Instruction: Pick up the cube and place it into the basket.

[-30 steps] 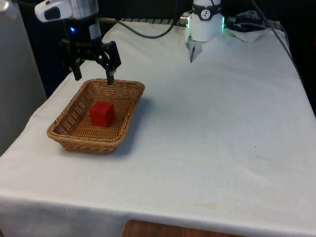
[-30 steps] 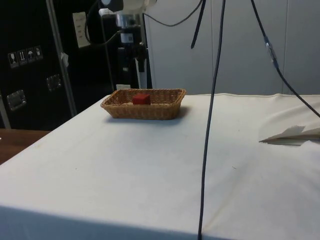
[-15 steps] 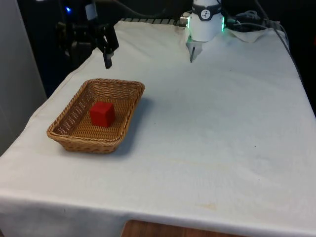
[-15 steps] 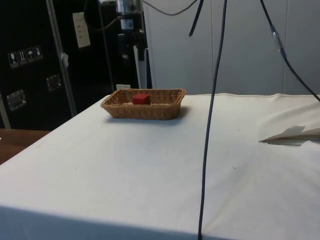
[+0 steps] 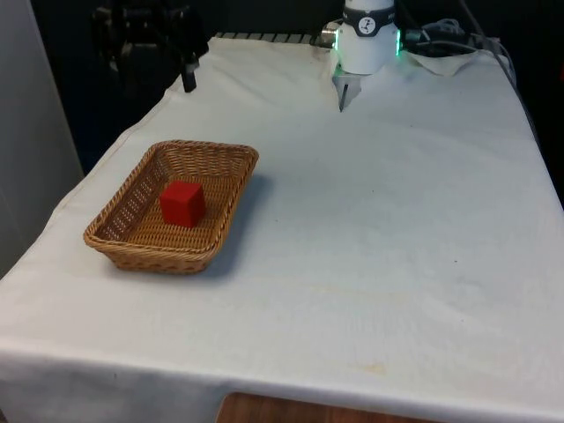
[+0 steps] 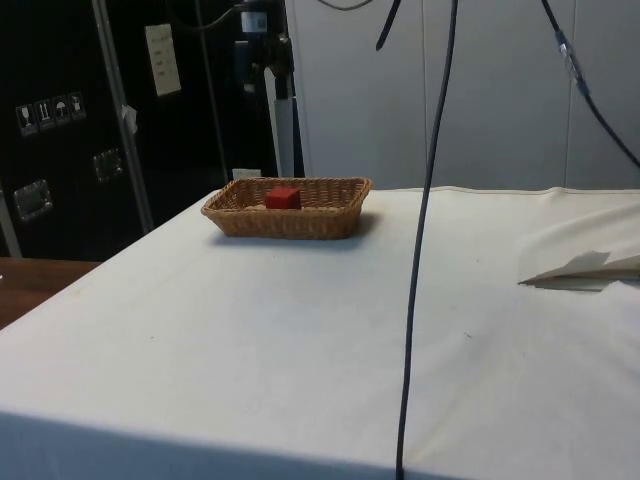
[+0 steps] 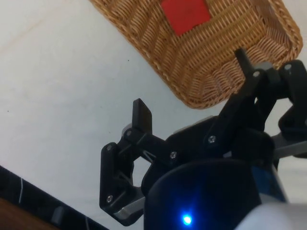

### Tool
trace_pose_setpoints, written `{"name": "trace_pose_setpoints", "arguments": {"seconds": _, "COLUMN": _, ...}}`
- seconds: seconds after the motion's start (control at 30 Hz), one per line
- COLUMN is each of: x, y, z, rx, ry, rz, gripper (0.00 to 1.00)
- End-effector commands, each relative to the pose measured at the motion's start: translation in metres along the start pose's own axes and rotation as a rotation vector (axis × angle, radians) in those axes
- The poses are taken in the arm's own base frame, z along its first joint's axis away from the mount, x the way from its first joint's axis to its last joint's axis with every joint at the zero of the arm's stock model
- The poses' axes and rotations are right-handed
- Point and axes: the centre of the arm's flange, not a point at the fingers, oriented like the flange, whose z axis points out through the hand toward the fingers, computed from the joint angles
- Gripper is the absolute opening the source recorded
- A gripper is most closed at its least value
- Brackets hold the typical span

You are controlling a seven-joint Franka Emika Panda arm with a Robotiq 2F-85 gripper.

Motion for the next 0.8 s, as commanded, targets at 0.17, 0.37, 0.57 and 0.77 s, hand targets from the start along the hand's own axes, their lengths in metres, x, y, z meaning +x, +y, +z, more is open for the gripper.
{"name": "trace_pose_setpoints", "arguments": {"seconds": 0.17, "x": -0.003, "y": -0.006, "z": -0.019, "rx": 0.004, "ry": -0.001, "rz": -0.008, "gripper": 1.0}}
{"name": "trace_pose_setpoints", "arguments": {"seconds": 0.37, "x": -0.005, "y": -0.011, "z": -0.03, "rx": 0.009, "ry": 0.002, "rz": -0.019, "gripper": 1.0}}
{"name": "trace_pose_setpoints", "arguments": {"seconds": 0.57, "x": -0.007, "y": -0.021, "z": -0.039, "rx": 0.017, "ry": -0.002, "rz": -0.037, "gripper": 1.0}}
{"name": "trace_pose_setpoints", "arguments": {"seconds": 0.77, "x": -0.01, "y": -0.037, "z": -0.046, "rx": 0.027, "ry": -0.017, "rz": -0.066, "gripper": 1.0}}
